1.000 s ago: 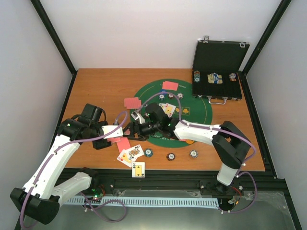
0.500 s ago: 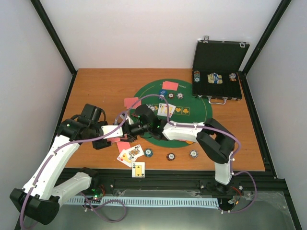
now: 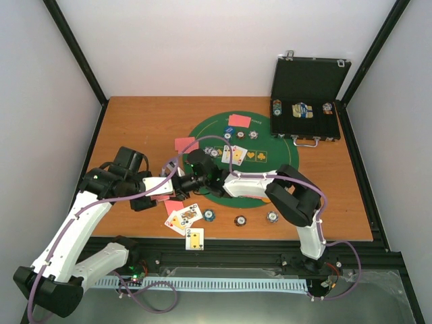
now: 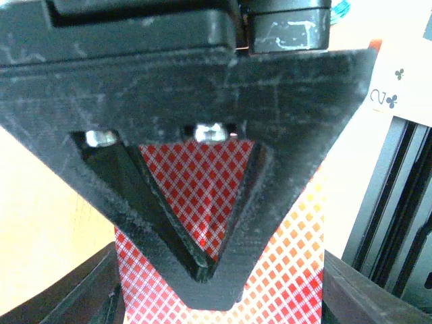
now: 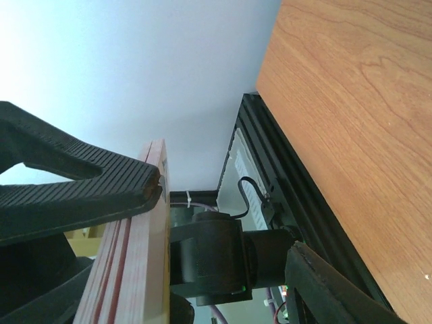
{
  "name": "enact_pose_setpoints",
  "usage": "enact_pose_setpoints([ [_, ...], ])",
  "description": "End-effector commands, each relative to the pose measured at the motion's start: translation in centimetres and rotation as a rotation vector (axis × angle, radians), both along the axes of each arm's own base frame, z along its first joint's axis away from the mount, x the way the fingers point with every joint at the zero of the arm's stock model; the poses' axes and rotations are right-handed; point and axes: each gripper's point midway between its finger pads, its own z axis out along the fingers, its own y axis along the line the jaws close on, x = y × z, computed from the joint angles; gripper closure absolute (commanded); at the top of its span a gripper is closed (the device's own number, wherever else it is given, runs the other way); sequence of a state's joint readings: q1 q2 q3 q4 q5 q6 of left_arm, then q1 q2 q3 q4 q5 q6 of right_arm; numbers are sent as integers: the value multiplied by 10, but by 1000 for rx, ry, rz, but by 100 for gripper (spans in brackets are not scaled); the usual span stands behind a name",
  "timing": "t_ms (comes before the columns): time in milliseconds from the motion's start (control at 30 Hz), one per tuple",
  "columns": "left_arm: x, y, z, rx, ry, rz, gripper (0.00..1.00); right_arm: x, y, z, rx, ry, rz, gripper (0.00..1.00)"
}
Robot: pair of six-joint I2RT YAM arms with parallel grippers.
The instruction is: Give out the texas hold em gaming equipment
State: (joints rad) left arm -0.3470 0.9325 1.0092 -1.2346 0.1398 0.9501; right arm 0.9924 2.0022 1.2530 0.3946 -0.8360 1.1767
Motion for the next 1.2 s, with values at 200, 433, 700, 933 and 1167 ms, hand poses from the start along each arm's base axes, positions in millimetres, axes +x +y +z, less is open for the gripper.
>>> enact_pose_setpoints([
  [200, 6, -4, 21, -34, -55, -5, 73, 11, -35, -35, -84, 17, -48, 46],
  [433, 6, -4, 21, -34, -55, -4, 73, 11, -47, -40, -108, 16, -57, 49],
  [700, 6, -2, 17, -21, -56, -4, 73, 8, -48, -11, -68, -16, -46, 56],
  [933, 7, -1, 14, -13, -57, -3, 73, 5, -53, 6, -85, -42, -25, 86],
  [1167, 7, 0, 12, -6, -53, -3, 73, 17, -80, 9, -142, -82, -51, 97],
])
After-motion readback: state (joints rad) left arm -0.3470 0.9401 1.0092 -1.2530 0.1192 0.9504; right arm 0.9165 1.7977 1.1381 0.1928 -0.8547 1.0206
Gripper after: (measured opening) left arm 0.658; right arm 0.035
